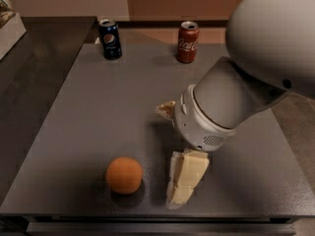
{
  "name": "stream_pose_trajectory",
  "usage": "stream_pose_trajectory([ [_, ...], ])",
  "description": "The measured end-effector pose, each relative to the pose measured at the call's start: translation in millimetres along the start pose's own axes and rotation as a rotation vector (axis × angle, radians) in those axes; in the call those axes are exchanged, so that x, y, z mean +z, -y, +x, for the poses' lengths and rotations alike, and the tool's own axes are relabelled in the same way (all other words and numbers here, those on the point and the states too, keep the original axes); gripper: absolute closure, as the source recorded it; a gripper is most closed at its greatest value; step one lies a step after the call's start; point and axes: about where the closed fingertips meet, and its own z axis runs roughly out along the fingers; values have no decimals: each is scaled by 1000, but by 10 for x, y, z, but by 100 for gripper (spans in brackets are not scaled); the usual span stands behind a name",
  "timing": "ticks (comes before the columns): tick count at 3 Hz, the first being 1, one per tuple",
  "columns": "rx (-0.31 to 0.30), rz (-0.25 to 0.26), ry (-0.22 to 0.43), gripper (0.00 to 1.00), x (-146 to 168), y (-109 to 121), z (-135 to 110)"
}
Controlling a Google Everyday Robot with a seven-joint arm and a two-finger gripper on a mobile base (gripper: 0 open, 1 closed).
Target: Move orange near pepsi can
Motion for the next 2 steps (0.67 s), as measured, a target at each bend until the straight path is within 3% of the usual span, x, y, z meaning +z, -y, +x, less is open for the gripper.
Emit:
stream_pose_trajectory([
  [2, -25, -51, 31, 0, 345, -5, -301],
])
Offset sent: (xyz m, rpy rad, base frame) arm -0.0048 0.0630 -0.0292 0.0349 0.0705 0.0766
